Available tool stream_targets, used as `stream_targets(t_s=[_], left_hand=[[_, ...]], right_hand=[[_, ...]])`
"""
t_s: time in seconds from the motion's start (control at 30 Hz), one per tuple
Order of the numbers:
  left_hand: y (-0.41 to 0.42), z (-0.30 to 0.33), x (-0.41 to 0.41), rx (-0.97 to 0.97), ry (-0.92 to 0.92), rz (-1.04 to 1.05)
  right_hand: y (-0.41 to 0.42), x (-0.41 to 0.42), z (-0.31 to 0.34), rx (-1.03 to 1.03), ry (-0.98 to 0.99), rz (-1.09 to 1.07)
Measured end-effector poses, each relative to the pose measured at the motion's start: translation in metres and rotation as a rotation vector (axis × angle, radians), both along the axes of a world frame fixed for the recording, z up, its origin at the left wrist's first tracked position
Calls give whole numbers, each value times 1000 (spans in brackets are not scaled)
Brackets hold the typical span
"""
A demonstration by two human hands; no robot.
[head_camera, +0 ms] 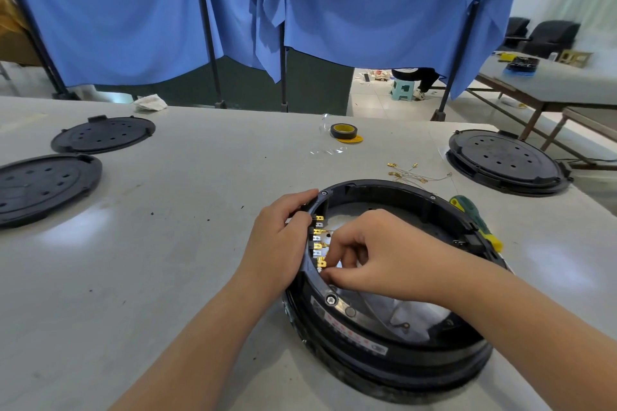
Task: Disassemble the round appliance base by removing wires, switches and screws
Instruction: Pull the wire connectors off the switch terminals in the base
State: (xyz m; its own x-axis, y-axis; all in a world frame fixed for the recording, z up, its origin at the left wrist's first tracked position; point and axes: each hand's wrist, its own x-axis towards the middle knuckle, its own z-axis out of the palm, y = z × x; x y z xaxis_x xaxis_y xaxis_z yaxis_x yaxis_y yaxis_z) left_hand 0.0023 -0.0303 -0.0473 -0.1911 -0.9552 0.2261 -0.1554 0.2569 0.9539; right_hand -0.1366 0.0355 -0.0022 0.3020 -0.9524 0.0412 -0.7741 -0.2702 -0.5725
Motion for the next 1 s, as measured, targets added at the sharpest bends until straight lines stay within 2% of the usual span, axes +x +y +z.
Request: stream_targets(t_s=[0.37, 0.6, 1.0], left_hand=[[0, -1, 1, -7, -1, -4], [-1, -1, 2, -31, -29, -8], [-1, -2, 3, -5, 8, -40]], right_hand=[[1, -6, -1, 38, -48, -15], [1, -9, 4, -6, -81, -42], [-1, -32, 52, -244, -182, -108]])
